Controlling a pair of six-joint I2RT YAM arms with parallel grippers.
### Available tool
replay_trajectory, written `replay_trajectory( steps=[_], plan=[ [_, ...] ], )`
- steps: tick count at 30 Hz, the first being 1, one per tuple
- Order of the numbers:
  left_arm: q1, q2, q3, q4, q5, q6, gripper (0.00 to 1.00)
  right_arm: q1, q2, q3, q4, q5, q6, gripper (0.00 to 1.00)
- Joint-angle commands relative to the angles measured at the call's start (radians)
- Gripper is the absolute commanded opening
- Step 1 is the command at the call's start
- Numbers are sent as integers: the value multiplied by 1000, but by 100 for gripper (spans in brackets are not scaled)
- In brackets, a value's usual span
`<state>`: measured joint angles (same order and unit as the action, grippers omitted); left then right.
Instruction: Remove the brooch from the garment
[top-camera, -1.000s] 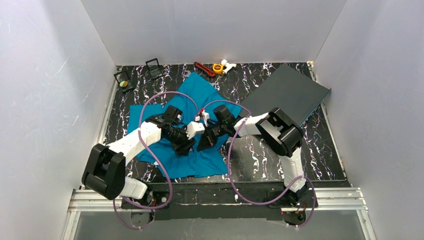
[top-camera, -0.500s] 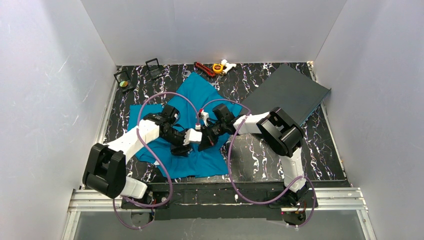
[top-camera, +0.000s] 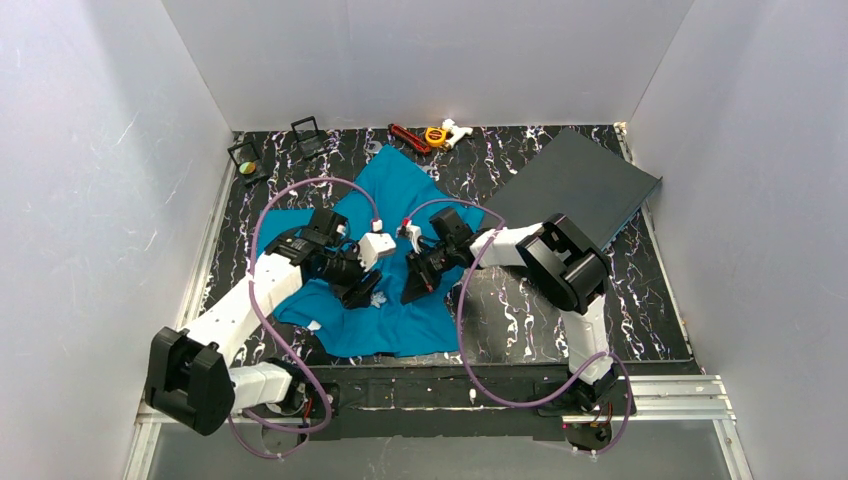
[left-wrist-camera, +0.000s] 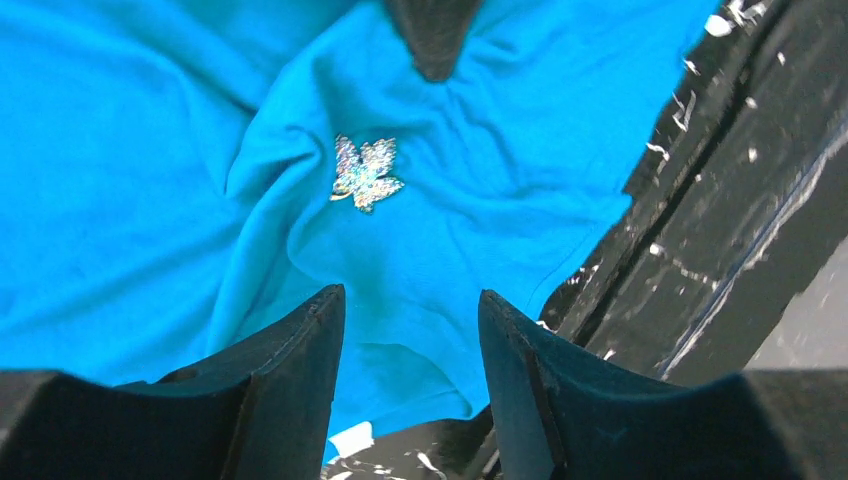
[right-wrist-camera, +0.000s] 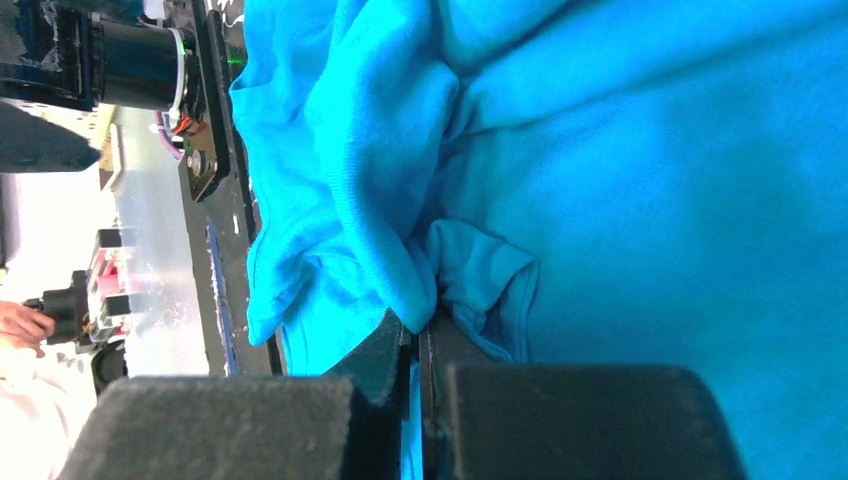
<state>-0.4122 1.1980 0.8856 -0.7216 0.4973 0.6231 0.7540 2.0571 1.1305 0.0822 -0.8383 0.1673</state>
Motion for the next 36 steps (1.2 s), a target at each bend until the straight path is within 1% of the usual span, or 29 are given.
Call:
replay_trajectory(
  steps=[1, 3, 5, 12, 15, 17, 25, 29, 32, 36],
  plan=[
    [-65, 20, -20, 59, -217, -388, 48, -26, 64, -80, -208, 150, -75, 1],
    [-100, 9, -52, 136, -301, -449, 48, -32, 64, -81, -204, 148, -65, 1],
    [-142, 24, -64, 174, -358, -492, 48, -35, 62, -84, -201, 151, -61, 1],
    [-304, 138, -45, 253, -568, -602, 51, -39, 63, -83, -197, 147, -51, 1],
    [-361, 184, -35, 274, -631, -615, 51, -41, 63, -84, -196, 146, -52, 1],
    [-387, 215, -23, 280, -674, -654, 51, -41, 63, -85, -193, 145, -50, 1],
    [-422, 318, 29, 293, -797, -710, 51, -45, 62, -91, -183, 132, -40, 1],
    [-433, 359, 48, 295, -835, -721, 48, -48, 59, -94, -181, 127, -39, 1],
    [-433, 390, 74, 263, -859, -726, 46, -50, 54, -98, -177, 127, -38, 1],
    [-433, 380, 70, 226, -872, -710, 40, -54, 55, -97, -177, 125, -38, 1]
  ],
)
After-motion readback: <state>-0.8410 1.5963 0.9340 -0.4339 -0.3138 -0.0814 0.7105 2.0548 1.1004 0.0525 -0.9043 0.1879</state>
